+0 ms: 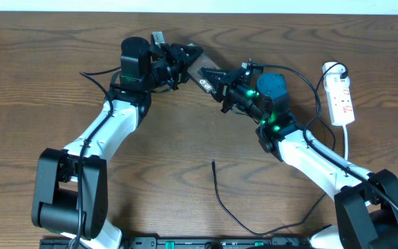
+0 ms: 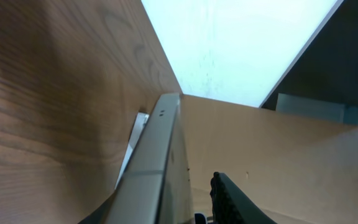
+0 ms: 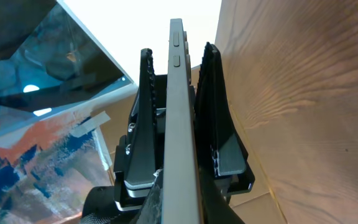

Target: Plug charger to phone and switch on socket

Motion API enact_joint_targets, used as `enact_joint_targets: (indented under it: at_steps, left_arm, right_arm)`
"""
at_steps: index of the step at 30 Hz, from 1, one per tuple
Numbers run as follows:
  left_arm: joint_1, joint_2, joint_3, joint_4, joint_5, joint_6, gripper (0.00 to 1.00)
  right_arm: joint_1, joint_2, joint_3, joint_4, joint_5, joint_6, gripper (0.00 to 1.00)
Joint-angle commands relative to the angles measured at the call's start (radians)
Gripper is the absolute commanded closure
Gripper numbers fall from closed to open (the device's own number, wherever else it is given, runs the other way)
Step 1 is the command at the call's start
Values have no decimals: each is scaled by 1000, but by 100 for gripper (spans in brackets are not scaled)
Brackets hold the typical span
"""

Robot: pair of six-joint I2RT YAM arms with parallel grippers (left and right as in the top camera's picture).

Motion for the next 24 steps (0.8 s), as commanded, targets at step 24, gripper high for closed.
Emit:
enact_joint_targets:
  at_steps: [24]
  left_arm:
    - [-2, -22, 14, 2, -32, -6, 93]
  right_arm:
    - [37, -6, 8, -3, -8, 52, 90]
